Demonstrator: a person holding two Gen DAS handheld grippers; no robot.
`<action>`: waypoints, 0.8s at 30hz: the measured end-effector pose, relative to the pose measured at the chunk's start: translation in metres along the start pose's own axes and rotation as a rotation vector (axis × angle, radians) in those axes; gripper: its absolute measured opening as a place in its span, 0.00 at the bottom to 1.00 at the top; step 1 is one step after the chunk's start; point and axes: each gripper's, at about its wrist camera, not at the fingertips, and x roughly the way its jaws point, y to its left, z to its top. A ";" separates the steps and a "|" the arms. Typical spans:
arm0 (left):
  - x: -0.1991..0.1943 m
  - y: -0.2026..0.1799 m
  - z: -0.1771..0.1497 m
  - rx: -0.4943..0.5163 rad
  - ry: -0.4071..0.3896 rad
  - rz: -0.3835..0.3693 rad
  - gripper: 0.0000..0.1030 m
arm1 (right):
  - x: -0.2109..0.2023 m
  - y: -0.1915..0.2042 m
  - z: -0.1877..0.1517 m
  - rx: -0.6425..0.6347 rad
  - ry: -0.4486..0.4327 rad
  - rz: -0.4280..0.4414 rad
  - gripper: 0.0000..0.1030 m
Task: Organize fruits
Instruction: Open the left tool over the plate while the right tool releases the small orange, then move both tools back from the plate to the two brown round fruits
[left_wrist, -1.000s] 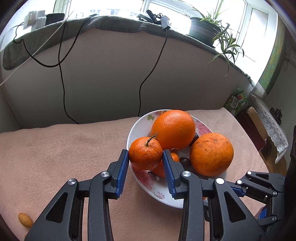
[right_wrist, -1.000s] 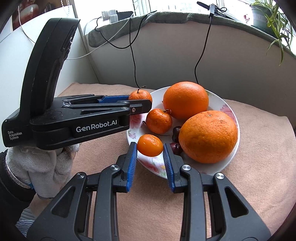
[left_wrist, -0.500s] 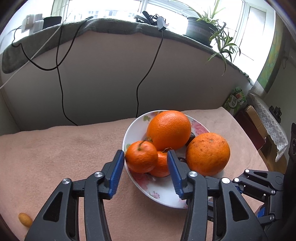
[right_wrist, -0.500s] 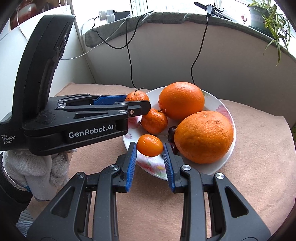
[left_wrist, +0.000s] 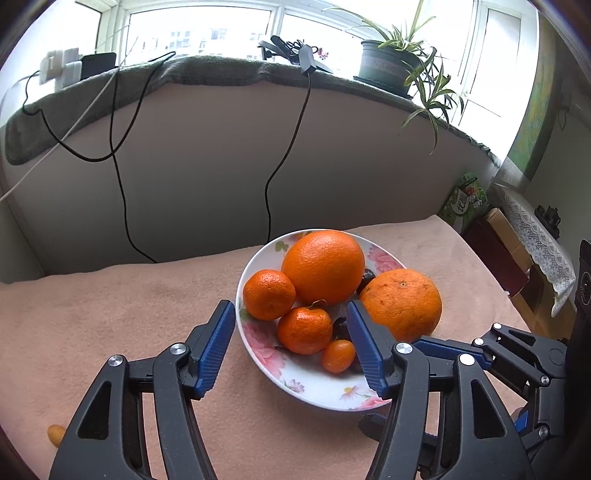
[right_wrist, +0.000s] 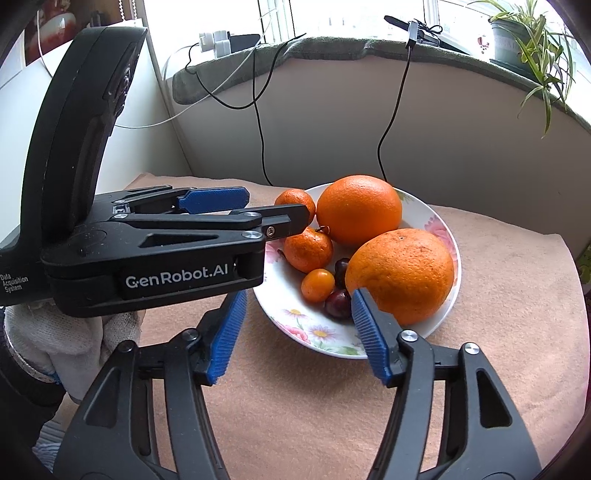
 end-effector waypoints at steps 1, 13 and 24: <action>-0.001 -0.001 0.000 0.002 -0.002 0.002 0.61 | -0.002 0.000 0.000 -0.001 -0.003 -0.002 0.65; -0.024 -0.007 0.000 0.016 -0.043 0.039 0.74 | -0.023 0.004 -0.004 -0.008 -0.040 0.002 0.77; -0.061 -0.009 -0.003 0.028 -0.104 0.066 0.77 | -0.040 0.019 -0.009 -0.029 -0.059 0.010 0.79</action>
